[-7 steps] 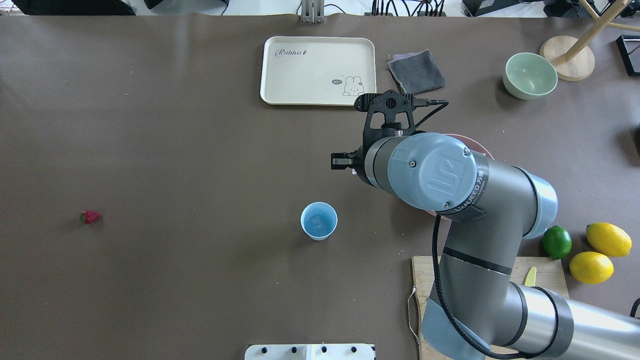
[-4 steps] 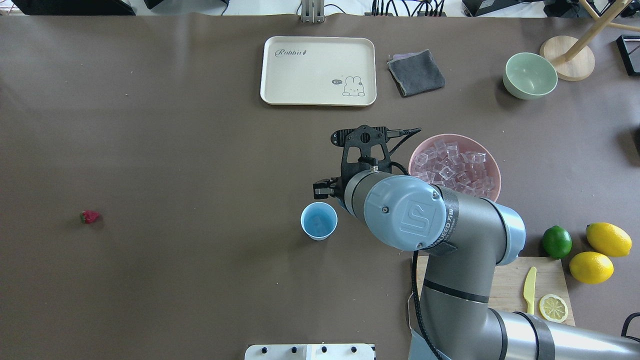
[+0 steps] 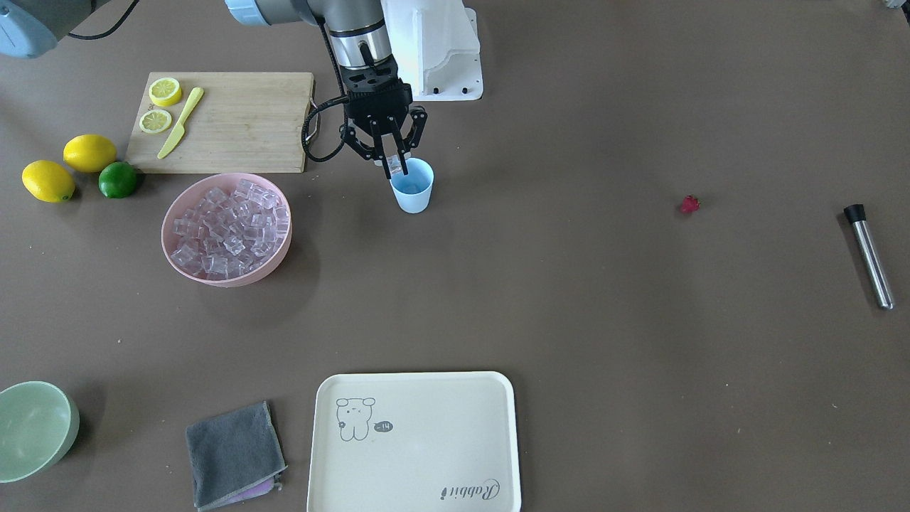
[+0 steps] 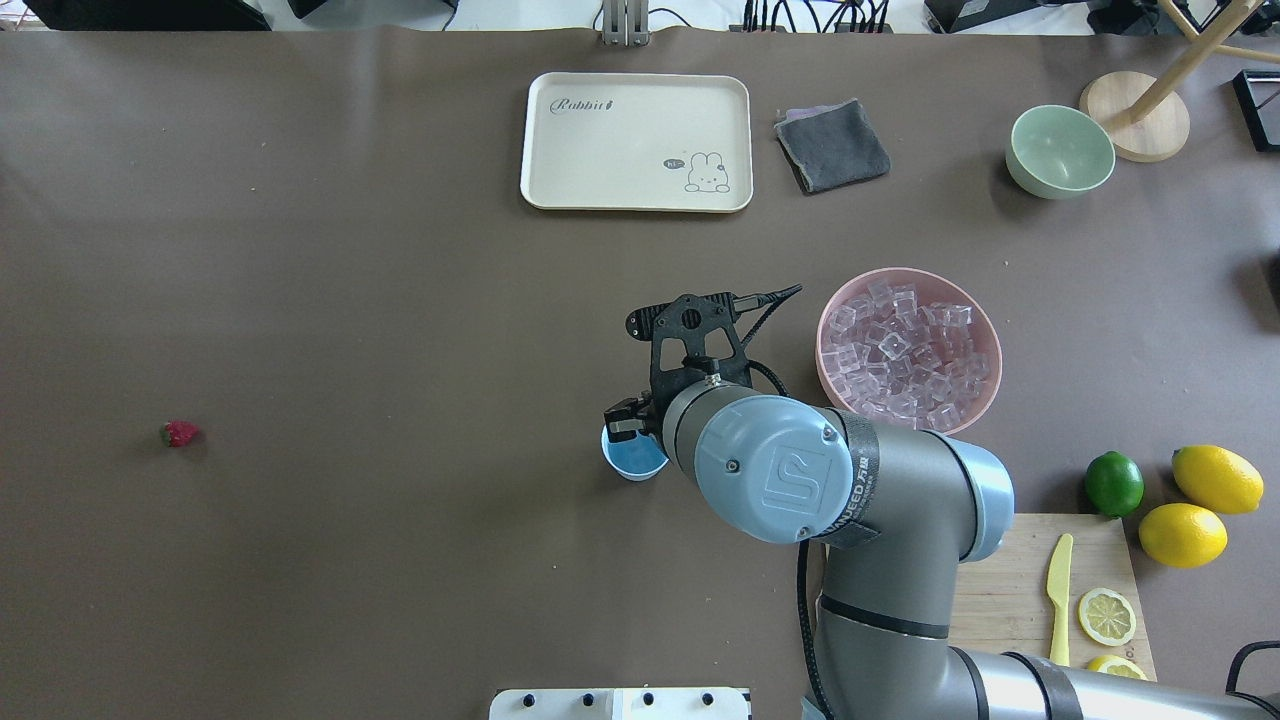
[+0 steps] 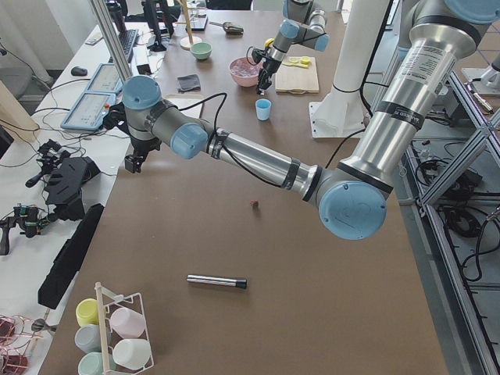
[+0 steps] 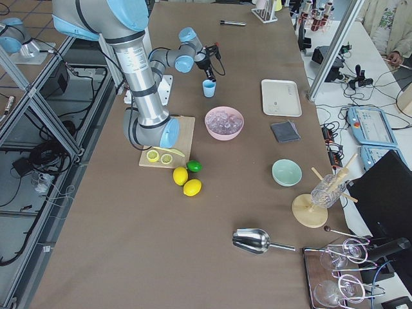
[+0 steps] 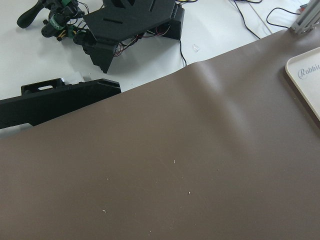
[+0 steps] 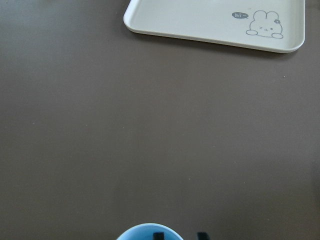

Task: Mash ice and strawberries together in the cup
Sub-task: 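Lower the right gripper to the cup and release the ice cube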

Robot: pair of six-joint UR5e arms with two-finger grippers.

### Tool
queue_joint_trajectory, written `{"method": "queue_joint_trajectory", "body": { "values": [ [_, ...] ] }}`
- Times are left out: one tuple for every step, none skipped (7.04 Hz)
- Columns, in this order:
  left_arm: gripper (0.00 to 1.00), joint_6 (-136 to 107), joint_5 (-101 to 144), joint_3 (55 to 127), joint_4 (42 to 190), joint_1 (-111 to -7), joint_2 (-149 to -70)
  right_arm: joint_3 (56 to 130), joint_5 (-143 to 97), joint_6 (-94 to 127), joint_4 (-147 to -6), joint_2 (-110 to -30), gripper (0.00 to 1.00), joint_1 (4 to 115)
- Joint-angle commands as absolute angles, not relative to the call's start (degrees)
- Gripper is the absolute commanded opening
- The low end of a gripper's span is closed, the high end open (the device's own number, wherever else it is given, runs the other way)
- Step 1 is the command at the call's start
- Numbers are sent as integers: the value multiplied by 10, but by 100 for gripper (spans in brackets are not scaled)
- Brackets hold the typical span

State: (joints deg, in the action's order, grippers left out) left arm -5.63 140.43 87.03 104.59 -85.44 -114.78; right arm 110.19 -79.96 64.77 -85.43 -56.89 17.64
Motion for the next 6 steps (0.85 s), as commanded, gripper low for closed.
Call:
{"method": "queue_joint_trajectory", "body": {
  "values": [
    [98,-55,1404,870,1046,-854,-1148,1097,-799,631,-854,-557,0,175],
    [98,-56,1404,869,1046,-854,-1147,1096,-800,622,-854,-555,0,175],
    [98,-55,1404,869,1046,-854,-1147,1093,-800,622,-854,-555,0,174],
    [98,-56,1405,874,1047,-853,-1145,1092,-800,615,-854,-555,0,174],
    [98,-56,1405,883,1047,-853,-1134,1086,-799,597,-830,-557,0,175],
    [98,-56,1404,883,1047,-854,-1133,1072,-799,585,-804,-559,0,175]
  ]
}}
